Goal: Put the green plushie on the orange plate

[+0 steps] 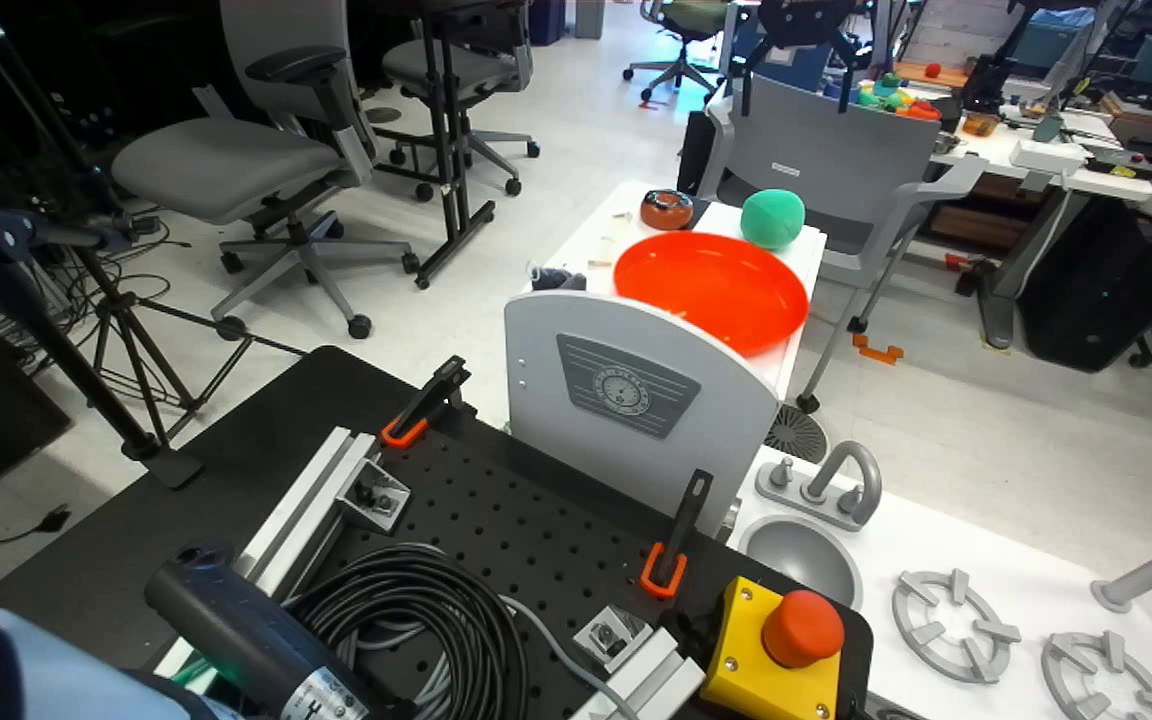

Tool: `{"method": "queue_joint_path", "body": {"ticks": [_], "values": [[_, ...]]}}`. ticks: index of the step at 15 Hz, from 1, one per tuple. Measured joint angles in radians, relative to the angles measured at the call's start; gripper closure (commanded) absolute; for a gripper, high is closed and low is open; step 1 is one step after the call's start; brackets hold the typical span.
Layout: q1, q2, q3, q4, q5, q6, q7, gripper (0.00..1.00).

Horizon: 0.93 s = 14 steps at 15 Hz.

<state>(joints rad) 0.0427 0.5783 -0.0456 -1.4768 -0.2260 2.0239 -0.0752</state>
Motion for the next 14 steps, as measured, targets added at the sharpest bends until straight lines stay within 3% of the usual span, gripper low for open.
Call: {"method": "queue_joint_path", "body": {"ticks": [14], "values": [[-0.039,0.000,0.005,-0.019,0.142,0.004,0.002,0.00]]}}
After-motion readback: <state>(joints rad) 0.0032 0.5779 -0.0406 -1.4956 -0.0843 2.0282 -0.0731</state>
